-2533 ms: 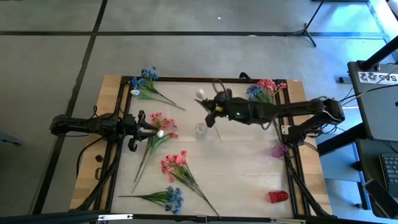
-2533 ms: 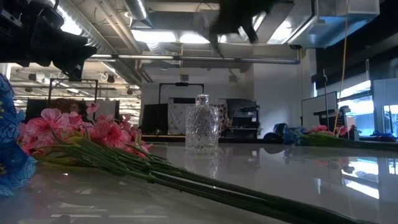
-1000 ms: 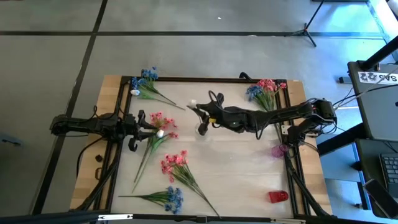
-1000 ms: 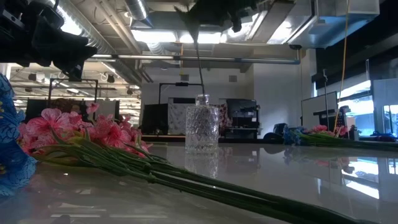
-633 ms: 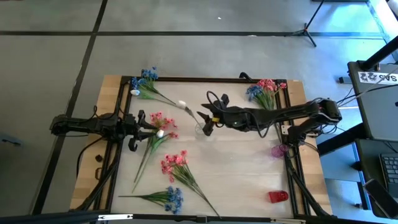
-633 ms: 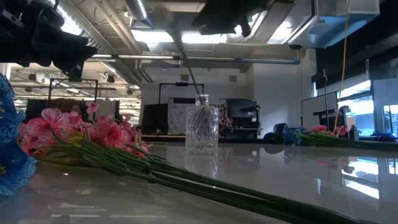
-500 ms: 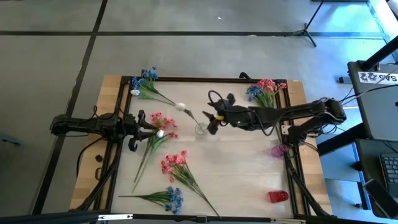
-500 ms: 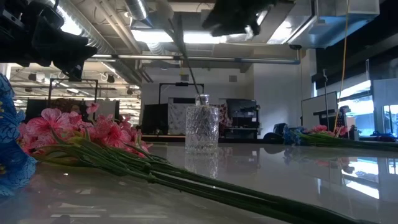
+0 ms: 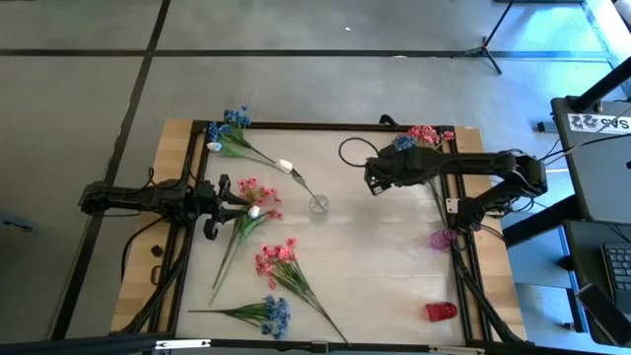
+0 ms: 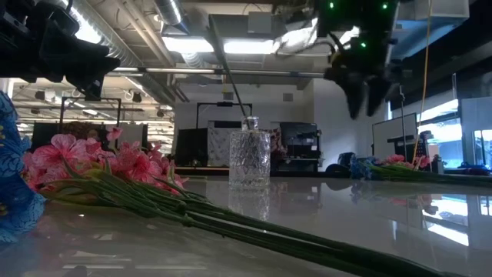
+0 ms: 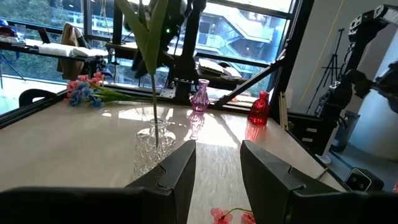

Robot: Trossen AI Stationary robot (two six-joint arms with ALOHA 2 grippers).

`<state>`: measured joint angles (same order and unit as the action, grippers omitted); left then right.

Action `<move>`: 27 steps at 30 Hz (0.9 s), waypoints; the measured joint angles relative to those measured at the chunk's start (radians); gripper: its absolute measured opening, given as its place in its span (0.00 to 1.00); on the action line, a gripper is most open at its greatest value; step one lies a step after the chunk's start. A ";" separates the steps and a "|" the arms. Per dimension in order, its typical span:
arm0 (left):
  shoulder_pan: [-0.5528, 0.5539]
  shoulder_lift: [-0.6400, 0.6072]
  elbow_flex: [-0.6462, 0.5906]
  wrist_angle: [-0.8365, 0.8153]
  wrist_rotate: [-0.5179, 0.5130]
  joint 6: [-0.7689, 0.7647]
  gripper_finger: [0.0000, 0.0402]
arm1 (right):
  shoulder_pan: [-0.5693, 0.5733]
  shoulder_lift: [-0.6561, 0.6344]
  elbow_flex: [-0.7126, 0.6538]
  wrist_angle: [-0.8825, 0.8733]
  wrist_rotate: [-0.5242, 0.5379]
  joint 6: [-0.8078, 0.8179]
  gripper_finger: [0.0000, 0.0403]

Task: Sort flowers into vase by color
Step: Adjust the purple vase

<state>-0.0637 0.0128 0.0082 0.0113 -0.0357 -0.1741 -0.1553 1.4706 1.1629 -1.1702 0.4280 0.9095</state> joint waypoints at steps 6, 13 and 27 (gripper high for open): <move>0.000 0.000 0.000 0.000 0.000 0.000 0.31 | -0.001 0.048 0.000 -0.131 -0.171 -0.079 0.56; 0.000 0.000 0.000 0.000 0.000 0.000 0.31 | 0.144 0.115 0.000 -0.305 -0.372 -0.160 0.56; 0.000 0.000 0.000 0.000 0.000 0.000 0.31 | 0.543 0.112 -0.042 -0.401 -0.395 -0.391 0.67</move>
<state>-0.0635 0.0128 0.0083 0.0113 -0.0357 -0.1742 0.3878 1.5826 1.1210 -1.5716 0.0330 0.5182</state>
